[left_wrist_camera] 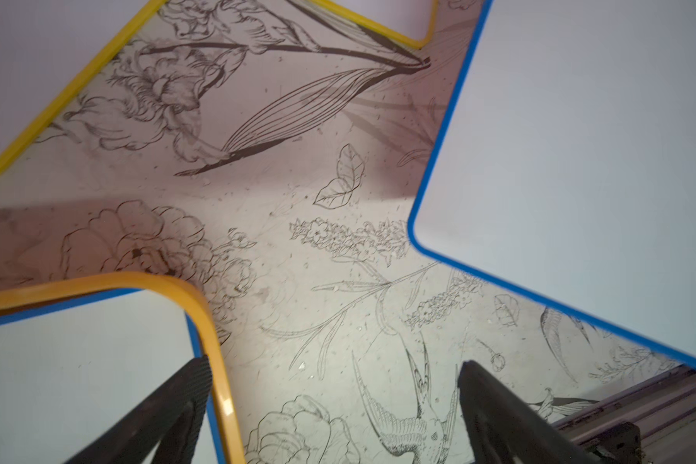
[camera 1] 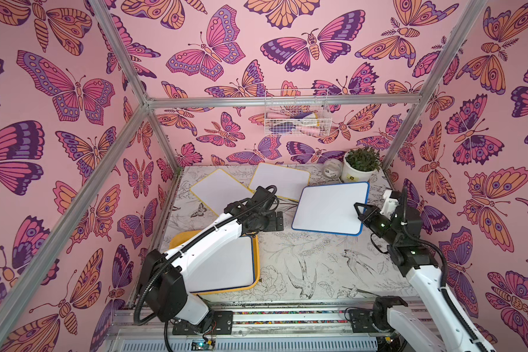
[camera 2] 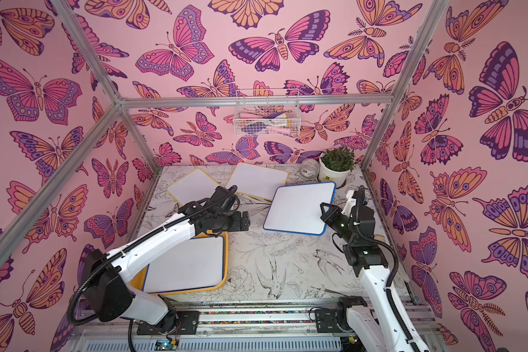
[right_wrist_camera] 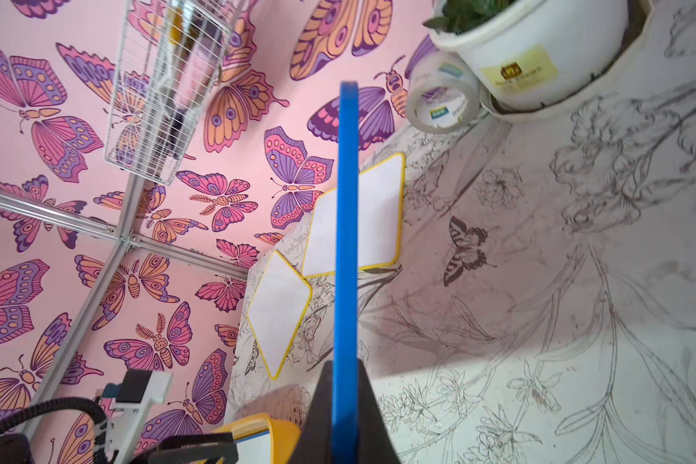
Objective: Put the whiteboard into the storage box
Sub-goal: Pick up the whiteboard at the center of the board, then move the storage box to the center of the board.
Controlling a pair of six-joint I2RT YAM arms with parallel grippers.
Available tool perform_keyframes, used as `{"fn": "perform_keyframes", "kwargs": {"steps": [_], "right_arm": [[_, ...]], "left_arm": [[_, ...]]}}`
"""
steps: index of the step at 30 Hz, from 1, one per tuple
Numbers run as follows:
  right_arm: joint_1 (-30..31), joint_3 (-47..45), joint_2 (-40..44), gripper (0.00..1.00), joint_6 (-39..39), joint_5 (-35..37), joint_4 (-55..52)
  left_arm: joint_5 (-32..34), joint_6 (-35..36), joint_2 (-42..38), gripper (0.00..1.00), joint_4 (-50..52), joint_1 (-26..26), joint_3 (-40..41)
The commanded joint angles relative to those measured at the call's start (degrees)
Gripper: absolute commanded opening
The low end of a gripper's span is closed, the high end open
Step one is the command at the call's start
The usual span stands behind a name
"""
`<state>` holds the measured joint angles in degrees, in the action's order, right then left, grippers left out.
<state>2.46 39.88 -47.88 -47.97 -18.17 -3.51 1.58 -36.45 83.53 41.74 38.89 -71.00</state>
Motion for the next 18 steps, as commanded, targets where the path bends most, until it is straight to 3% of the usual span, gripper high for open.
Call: {"fn": "perform_keyframes", "kwargs": {"steps": [1,7,12,18], "right_arm": [[0.44,5.82,-0.86,0.00,3.34,-0.28,1.33],[0.53,11.89,-2.04,0.00,5.43,-0.27,-1.06],[0.55,15.64,-3.16,0.00,4.86,-0.70,-4.01],[0.54,17.84,-3.39,0.00,4.46,-0.66,-7.26]], "left_arm": [[2.87,-0.83,-3.93,0.98,6.52,-0.31,3.92],[1.04,-4.16,-6.11,0.98,6.13,0.47,11.61],[-3.15,-7.89,-5.42,0.98,-1.61,2.23,17.36],[-6.03,-9.52,0.11,0.98,-9.40,5.40,16.59]]}}
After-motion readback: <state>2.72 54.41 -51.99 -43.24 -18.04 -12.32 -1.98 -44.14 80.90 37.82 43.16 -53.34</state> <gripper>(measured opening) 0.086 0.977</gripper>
